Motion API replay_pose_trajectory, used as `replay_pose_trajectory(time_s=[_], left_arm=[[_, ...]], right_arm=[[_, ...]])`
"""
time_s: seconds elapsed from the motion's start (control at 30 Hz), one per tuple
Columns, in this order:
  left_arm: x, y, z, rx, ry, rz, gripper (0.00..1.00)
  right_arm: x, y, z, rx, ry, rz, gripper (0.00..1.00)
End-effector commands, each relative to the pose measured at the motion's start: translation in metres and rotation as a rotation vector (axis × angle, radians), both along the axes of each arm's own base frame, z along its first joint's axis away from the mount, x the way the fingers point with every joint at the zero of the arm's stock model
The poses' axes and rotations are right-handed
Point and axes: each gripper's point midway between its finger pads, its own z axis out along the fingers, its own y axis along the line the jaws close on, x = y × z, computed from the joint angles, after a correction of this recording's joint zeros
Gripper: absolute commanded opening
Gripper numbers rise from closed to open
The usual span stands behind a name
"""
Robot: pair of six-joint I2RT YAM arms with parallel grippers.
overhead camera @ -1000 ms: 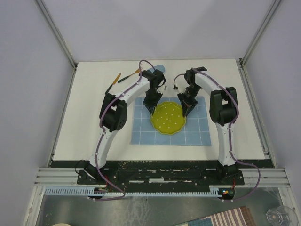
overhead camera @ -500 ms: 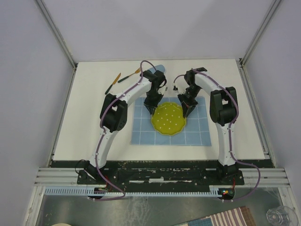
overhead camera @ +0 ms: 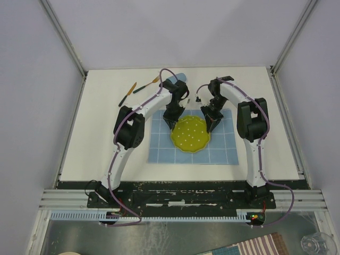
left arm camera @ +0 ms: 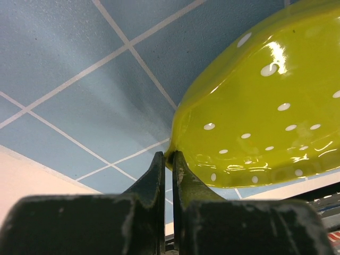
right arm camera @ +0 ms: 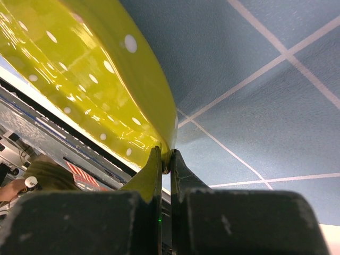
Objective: Set the dinner table for one person
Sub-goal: Move the plate onto the napkin.
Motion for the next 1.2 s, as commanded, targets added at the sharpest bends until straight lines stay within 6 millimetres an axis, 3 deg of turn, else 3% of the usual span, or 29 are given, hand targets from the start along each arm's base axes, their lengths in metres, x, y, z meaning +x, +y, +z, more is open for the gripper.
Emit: replay_pose_trajectory(time_s=[0.0,0.73,0.77,0.87,0.93,1.17], left_arm=[[0.016,-0.059,0.0,-0.178,-0.12,-0.114,0.03],[0.007,-0.06,0.009,-0.195,-0.107,-0.099,0.05],[0.007,-0.059,0.009,-0.191,-0.107,-0.1,0.07],[0.009,-0.058,0.009,-0.182,-0.117,-0.099,0.1],[0.01,-0.057,0.01,-0.181,-0.121,-0.097,0.11],[0.016,-0.053,0.017,-0.158,-0.158,-0.099,0.2]], right_arm=[[0.002,0.048,0.02,0.182,-0.056,0.042,0.02],[0.0,0.048,0.011,0.166,-0.025,0.025,0.02],[0.0,0.048,0.01,0.16,-0.019,0.024,0.04],[-0.002,0.046,0.007,0.142,0.001,0.017,0.3],[0.0,0.046,0.005,0.134,-0.005,0.012,0.39],[0.008,0.044,0.009,0.116,-0.045,0.009,0.51]])
